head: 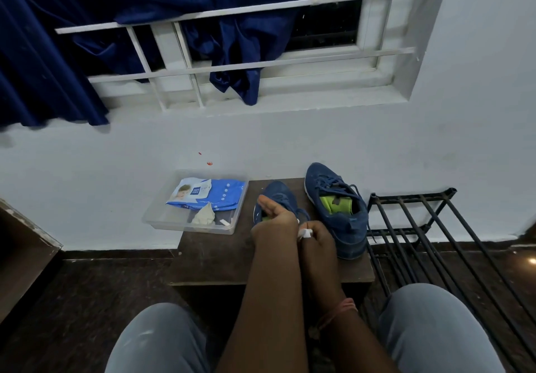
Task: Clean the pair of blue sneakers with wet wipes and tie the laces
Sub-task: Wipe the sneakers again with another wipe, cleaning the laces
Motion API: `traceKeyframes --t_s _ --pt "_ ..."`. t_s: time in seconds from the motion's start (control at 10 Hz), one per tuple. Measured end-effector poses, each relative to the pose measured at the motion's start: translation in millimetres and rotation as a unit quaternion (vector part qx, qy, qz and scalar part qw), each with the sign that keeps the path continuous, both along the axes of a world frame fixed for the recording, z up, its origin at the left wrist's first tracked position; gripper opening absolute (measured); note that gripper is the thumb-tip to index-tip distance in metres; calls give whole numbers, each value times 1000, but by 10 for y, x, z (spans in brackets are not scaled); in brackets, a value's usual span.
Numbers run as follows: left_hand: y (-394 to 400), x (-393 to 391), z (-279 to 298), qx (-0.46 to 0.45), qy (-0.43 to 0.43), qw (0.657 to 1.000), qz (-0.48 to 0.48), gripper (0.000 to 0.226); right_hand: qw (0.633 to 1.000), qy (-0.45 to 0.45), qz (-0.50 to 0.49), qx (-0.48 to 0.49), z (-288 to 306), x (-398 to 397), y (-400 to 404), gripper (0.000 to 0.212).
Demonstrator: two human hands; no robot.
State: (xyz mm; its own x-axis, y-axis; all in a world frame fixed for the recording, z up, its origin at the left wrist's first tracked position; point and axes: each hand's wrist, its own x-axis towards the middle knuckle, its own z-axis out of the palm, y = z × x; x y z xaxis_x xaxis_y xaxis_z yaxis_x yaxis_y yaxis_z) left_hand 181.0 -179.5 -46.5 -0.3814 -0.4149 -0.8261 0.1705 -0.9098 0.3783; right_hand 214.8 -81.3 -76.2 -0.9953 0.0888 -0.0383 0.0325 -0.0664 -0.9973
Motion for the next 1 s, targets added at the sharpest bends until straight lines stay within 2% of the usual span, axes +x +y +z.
traceKeyframes --t_s 0.1,0.2,0.3,0.4,0.5,0.6,0.7,0.8,0.9,1.0 --pt "-28 -141 242 231 141 962 22 51 999 -6 -30 15 -84 12 -20 15" --pt "-133 63 336 53 139 980 -135 36 999 0 -36 34 -92 5 -52 11" --pt "-286 169 92 -175 69 971 -147 28 999 -7 -31 21 -57 41 -141 13" --pt "-269 177 -79 -334 -7 913 -232 19 998 -11 -55 -20 -34 27 -189 16" --pt "-158 142 -192 -313 -41 889 -332 22 996 -25 -66 -47 -7 -13 -195 17" --pt "-88 125 -144 -380 -20 869 -315 28 997 -21 -55 -44 70 -106 -213 13" --pt "-118 74 -109 -426 18 834 -350 34 998 -32 -47 12 140 -334 -198 17" --pt "-349 -52 -234 -461 13 773 -435 42 995 -35 -39 82 172 -498 -140 14" --pt "-689 -29 -178 -594 -62 656 -463 18 984 -12 -52 168 238 -511 -158 15" --pt "-1078 25 -216 -745 -233 399 -482 29 968 13 -55 243 391 -564 -266 23"
